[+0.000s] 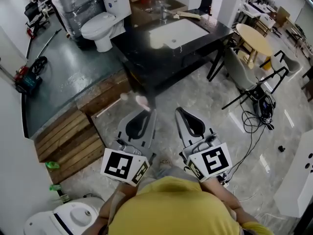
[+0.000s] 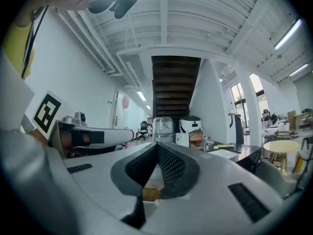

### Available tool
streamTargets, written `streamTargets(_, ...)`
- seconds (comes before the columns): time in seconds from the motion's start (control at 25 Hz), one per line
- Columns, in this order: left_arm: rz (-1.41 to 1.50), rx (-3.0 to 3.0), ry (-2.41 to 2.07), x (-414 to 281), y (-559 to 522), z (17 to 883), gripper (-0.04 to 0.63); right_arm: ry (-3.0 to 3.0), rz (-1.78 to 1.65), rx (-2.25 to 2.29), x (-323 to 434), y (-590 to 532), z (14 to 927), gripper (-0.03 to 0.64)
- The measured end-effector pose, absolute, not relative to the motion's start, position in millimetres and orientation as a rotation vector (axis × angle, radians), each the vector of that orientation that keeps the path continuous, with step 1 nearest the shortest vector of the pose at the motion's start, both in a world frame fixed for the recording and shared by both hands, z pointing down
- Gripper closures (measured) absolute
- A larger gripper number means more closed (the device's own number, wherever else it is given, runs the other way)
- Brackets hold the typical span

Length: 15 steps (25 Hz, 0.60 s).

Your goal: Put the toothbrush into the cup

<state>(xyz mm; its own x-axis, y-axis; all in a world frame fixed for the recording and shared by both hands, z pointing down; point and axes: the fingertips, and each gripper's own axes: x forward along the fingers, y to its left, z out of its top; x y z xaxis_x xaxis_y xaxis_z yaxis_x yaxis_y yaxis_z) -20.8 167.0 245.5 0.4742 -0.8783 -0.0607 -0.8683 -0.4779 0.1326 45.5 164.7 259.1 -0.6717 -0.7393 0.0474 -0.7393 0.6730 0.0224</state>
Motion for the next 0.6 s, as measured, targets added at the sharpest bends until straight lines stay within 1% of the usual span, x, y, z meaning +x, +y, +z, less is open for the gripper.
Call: streamTargets(0.6,-0.158,2.586,-1.587,-10,101,254,0.555,-2.832,0.053,1.200,59,96,272,0.601)
